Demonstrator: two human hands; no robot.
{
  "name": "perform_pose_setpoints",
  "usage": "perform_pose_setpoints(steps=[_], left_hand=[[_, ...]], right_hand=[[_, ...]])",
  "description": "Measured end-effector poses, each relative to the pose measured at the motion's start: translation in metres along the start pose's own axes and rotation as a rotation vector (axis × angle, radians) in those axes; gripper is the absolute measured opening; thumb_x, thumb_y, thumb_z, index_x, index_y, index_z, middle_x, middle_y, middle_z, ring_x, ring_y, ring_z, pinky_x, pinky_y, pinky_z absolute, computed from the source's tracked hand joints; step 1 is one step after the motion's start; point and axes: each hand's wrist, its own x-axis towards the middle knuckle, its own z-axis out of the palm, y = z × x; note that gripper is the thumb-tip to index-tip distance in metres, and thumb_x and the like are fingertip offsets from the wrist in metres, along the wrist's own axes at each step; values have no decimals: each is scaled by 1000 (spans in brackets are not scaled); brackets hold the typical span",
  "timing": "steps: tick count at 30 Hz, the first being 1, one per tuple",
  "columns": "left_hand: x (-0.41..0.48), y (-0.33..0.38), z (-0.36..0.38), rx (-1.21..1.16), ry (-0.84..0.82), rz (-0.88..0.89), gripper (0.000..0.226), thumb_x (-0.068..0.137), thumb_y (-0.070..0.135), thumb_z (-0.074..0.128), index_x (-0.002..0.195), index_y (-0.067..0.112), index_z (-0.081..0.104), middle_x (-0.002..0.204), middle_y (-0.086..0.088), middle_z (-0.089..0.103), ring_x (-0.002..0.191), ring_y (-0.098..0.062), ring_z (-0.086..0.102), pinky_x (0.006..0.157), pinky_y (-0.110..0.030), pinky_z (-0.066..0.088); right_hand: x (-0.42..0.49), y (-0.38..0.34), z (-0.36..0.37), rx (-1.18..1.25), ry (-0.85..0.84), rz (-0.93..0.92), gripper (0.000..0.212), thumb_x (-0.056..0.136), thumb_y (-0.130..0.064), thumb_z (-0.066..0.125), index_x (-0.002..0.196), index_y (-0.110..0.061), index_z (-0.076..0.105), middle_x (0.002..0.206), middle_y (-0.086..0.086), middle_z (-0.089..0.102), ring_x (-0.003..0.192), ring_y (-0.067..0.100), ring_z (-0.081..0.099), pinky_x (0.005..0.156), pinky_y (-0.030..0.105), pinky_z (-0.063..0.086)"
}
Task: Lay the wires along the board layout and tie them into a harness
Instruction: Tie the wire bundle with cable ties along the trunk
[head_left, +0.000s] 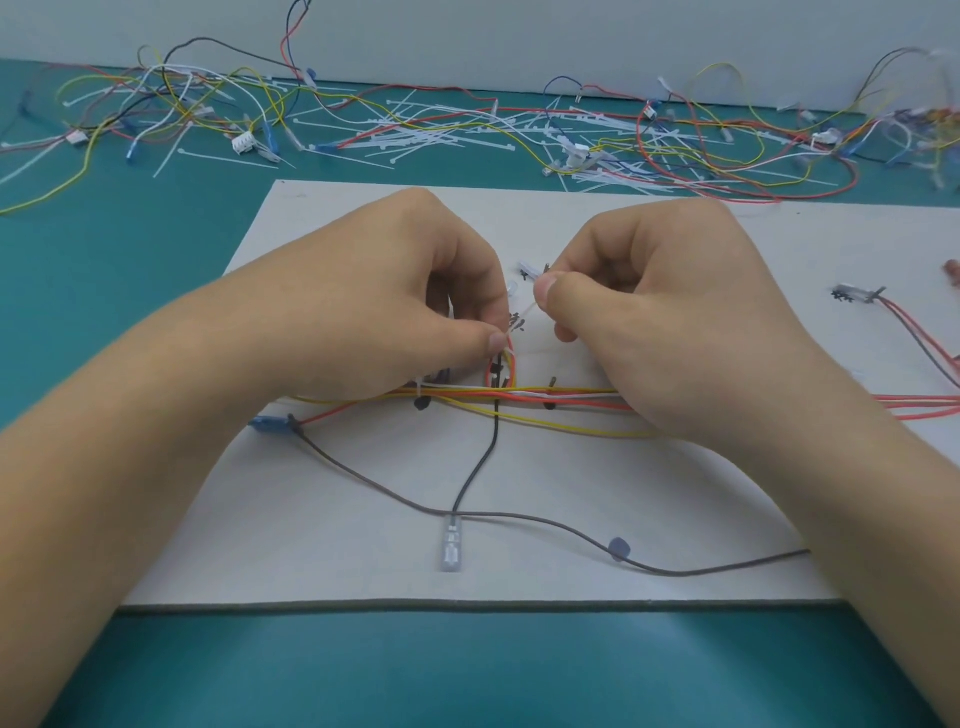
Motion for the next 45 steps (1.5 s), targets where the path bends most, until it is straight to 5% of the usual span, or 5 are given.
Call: perform_pose_setpoints(steps=[45], left_hand=[[-1, 10, 4, 36, 34, -19, 6, 79, 24, 76, 73, 25, 74, 59, 15, 66, 49, -4, 58, 48, -13, 43]], right_hand=[[1, -4, -14, 18, 55, 22, 21, 86, -18, 67, 66, -16, 68, 64, 5, 69, 34, 5, 42, 35, 12, 31]])
